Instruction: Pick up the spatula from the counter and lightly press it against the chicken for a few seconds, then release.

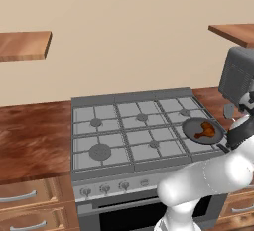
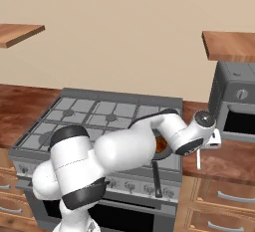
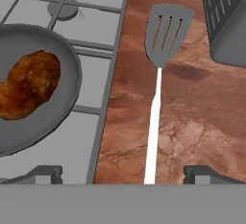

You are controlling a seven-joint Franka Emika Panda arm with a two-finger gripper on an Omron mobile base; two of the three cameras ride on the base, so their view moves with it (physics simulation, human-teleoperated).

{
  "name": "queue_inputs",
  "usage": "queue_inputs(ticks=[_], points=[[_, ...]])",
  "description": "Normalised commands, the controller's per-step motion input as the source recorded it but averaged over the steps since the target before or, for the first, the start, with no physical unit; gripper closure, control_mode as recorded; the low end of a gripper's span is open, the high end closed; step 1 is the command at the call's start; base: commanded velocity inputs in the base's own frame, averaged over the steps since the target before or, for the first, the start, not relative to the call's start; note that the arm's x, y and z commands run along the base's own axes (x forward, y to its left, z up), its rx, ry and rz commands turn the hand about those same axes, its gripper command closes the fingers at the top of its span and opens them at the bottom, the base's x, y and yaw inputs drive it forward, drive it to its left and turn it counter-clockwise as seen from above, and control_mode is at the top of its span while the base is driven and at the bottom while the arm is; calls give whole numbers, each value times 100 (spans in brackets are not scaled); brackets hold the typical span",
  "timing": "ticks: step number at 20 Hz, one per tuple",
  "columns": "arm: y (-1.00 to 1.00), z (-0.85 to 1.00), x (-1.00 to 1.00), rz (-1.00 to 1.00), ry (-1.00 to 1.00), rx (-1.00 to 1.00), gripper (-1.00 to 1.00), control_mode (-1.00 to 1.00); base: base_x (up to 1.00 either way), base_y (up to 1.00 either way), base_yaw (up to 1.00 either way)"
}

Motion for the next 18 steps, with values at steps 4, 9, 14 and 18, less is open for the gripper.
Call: queue_inputs(ticks=[4,9,14,18], points=[[-13,-17,20,0,3,2,-100,-100,0,0,0],[-10,-19,22,0,4,3,-100,-100,0,0,0],[-10,-25,20,0,3,3,-100,-100,0,0,0],[-8,-26,16,0,1,3,-100,-100,0,0,0]])
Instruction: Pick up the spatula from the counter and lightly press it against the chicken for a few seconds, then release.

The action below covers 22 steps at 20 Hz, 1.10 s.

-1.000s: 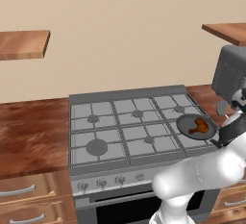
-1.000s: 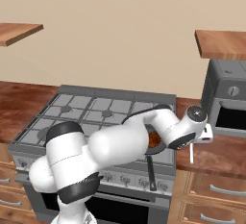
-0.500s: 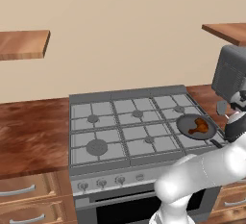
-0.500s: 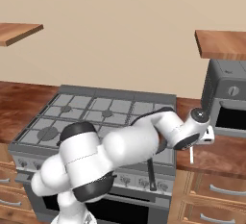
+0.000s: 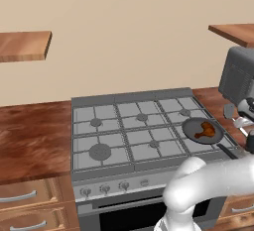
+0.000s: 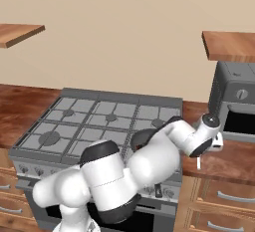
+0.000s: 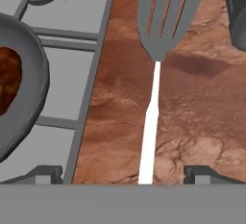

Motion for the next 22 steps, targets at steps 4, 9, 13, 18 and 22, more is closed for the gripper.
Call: queue_inputs(ticks=[4,9,13,18,22], points=[[-8,-25,17,0,1,2,-100,-100,0,0,0],[-5,-22,18,0,1,1,-100,-100,0,0,0],[-7,-21,19,0,3,1,-100,-100,0,0,0],[-10,-21,22,0,4,1,-100,-100,0,0,0],[-14,-18,21,0,3,1,-100,-100,0,0,0]])
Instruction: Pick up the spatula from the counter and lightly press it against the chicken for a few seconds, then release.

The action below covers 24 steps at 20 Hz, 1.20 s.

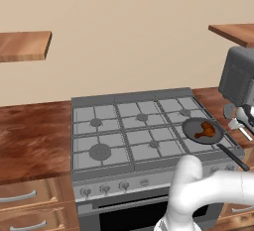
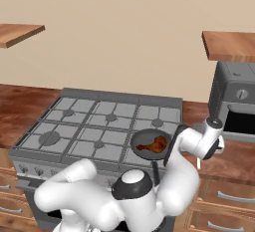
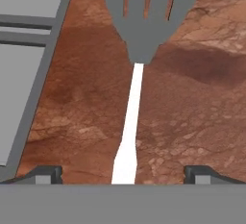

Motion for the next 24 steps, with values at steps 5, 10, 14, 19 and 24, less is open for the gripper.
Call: queue_inputs(ticks=[5,10,14,19,24], points=[[-19,-18,22,0,2,1,-100,-100,0,0,0],[-12,-28,20,0,5,2,100,-100,0,0,0],[-5,-35,5,0,5,1,100,-100,0,0,0],[-6,-36,0,0,1,3,100,-100,0,0,0],[2,-16,-7,0,0,2,100,-100,0,0,0]])
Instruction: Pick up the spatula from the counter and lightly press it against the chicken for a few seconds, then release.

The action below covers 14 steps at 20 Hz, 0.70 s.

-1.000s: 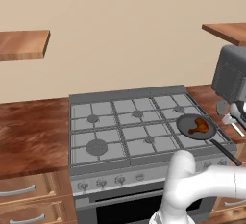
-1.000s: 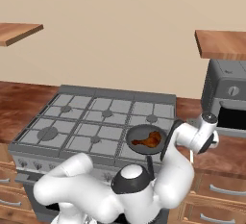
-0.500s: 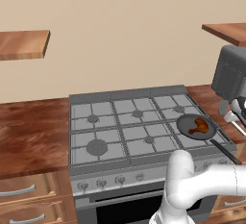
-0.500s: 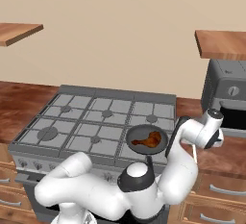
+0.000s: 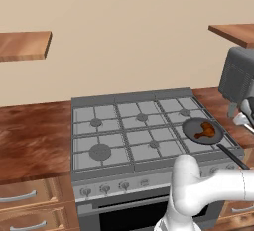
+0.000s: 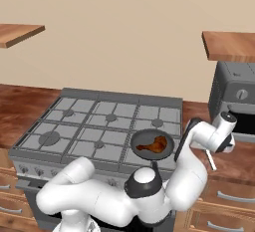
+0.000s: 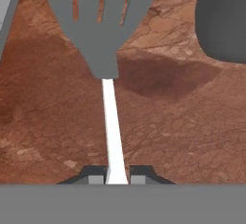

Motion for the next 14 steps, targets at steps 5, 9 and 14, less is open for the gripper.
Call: queue_inputs(ticks=[5,9,14], points=[[24,17,-27,1,-4,0,100,-100,0,0,0],[27,51,-46,2,-10,0,100,-100,0,0,0],[53,50,-45,5,-7,0,100,-100,0,0,0]])
